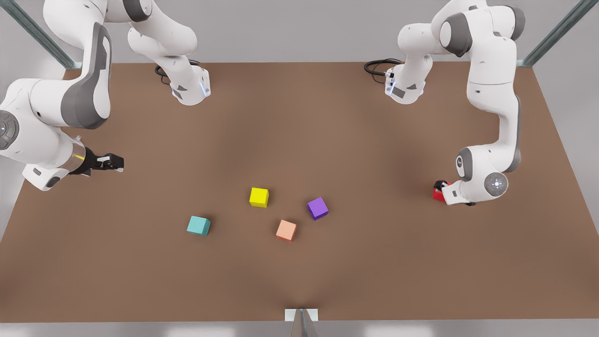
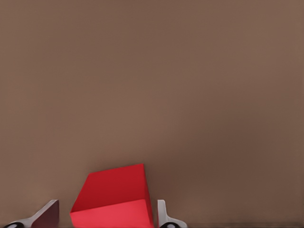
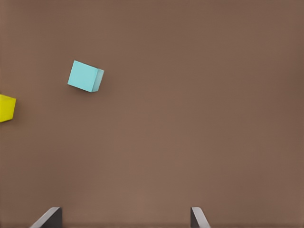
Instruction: Pick up red wooden cube and pass to hand red wooden cube and place in blue wooden cube
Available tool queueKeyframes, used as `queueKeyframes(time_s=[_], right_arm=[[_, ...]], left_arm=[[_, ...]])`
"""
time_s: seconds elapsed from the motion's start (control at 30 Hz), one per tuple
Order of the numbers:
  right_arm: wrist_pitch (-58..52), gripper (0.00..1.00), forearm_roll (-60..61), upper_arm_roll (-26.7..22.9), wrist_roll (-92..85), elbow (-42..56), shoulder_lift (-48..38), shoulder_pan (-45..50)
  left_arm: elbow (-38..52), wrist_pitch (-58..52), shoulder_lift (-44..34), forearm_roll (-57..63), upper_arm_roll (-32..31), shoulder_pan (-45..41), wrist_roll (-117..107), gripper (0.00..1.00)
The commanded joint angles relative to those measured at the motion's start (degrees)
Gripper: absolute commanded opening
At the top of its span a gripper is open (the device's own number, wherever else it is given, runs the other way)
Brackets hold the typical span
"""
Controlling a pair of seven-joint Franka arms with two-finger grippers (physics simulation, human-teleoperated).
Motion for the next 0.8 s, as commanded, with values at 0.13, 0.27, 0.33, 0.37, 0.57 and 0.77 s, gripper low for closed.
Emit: queueKeyframes(time_s=[0.13, 0.27, 0.33, 0.37, 0.57, 0.77], right_arm=[[0.0, 1.0, 0.1, 0.1, -0.3, 0.0, 0.0, 0.0], [0.0, 1.0, 0.1, 0.1, -0.4, 0.0, 0.0, 0.0], [0.0, 1.0, 0.1, 0.1, -0.5, 0.0, 0.0, 0.0], [0.0, 1.0, 0.1, 0.1, -0.6, 0.0, 0.0, 0.0], [0.0, 1.0, 0.1, 0.1, -0.5, 0.0, 0.0, 0.0], [-0.1, 1.0, 0.0, 0.1, -0.6, 0.0, 0.0, 0.0]], left_arm=[[-0.3, -0.2, 0.0, 0.0, 0.0, 0.0, -11.2, 1.0], [-0.2, -0.2, 0.2, 0.1, 0.0, 0.0, -11.8, 1.0], [-0.1, -0.2, 1.1, 0.2, 0.0, 0.0, -11.8, 1.0], [0.0, 0.1, 1.5, 0.3, 0.0, 0.0, -11.7, 1.0], [0.8, 1.2, 3.8, 0.4, 0.1, 0.0, -11.8, 1.0], [1.1, 1.2, 4.1, 0.5, 0.0, 0.0, -11.8, 0.9]])
